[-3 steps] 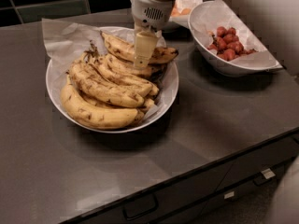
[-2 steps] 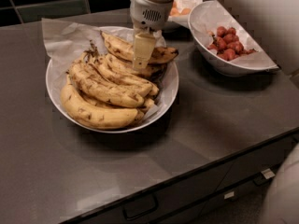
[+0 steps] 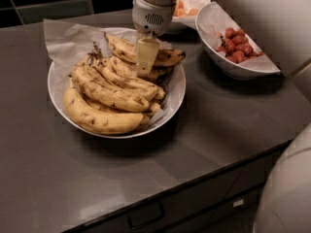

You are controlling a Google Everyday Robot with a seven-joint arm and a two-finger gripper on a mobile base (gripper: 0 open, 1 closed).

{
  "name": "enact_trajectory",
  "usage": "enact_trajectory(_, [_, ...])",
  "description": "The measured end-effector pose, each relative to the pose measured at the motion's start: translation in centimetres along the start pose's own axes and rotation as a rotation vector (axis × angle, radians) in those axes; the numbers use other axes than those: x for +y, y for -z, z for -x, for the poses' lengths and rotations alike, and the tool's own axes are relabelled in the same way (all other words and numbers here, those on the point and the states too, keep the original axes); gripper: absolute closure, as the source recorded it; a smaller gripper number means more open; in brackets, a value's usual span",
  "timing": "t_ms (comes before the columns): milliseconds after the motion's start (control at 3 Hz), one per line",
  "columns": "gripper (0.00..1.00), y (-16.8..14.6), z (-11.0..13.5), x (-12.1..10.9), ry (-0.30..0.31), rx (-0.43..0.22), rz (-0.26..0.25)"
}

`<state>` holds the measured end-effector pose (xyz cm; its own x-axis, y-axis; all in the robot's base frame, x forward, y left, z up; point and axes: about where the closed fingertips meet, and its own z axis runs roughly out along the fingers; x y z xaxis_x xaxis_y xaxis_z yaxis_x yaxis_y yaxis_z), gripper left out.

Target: Pick banana from white bowl

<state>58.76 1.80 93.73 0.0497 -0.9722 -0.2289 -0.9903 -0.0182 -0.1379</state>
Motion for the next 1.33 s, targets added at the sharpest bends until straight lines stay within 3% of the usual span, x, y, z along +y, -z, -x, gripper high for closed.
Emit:
enact_trajectory(667, [0.99,0.00,0.00,0.00,0.000,0.000,0.000])
enact_trajectory(1333, [1.00,0.33,0.08,-0.05,0.000,0.000,0.000])
